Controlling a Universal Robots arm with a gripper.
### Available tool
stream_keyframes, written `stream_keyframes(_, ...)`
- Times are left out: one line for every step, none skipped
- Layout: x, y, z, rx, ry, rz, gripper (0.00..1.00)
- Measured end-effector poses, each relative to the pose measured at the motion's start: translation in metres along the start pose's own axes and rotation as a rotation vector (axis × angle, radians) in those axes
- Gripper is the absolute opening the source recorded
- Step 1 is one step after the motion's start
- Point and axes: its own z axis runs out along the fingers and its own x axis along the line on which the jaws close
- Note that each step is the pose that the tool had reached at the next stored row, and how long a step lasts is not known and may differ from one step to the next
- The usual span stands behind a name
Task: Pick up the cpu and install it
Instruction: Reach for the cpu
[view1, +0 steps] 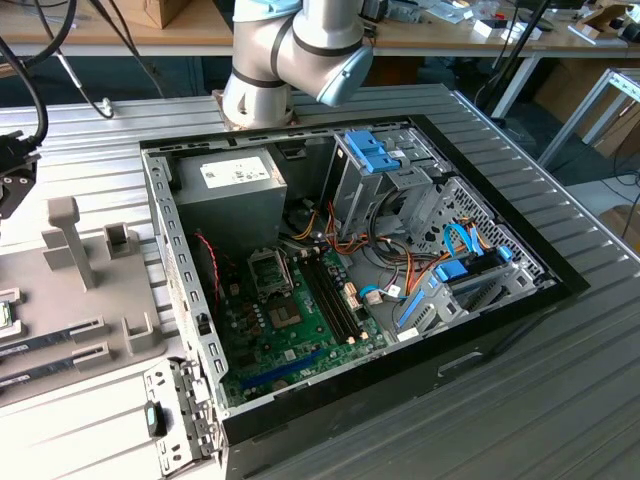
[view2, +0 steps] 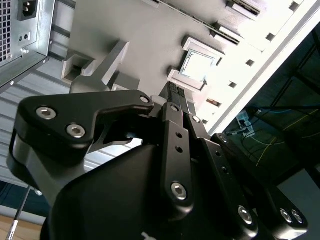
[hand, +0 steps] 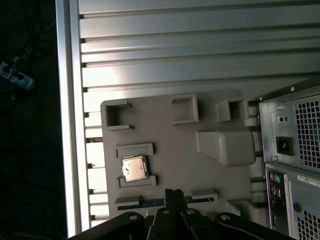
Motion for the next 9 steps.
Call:
stream_keyframes(0.0003,0.0000,0.0004,0.0000,0.0000,0.000,0.11)
stream_keyframes(0.0006,-0.0001,0.0008,-0.0001,0.0000,0.000,0.11)
stream_keyframes(0.0009,-0.0001,0.0011,0.0000,0.0000,0.000,0.11)
stream_keyframes(0.0012,-0.0002,0.0015,0.0000,0.0000,0.000,0.11)
stream_keyframes(0.0018,-0.0002,0.0023,0.0000,0.0000,0.000,0.11)
stream_keyframes(0.0021,-0.0003,0.0029,0.0000,0.0000,0.000,0.11)
stream_keyframes(0.0023,-0.0003,0.0037,-0.0001,-0.0001,0.000,0.11)
stream_keyframes(0.0026,-0.0004,0.0047,-0.0001,-0.0001,0.000,0.11)
stream_keyframes(0.0029,-0.0004,0.0055,0.0000,-0.0001,0.000,0.11)
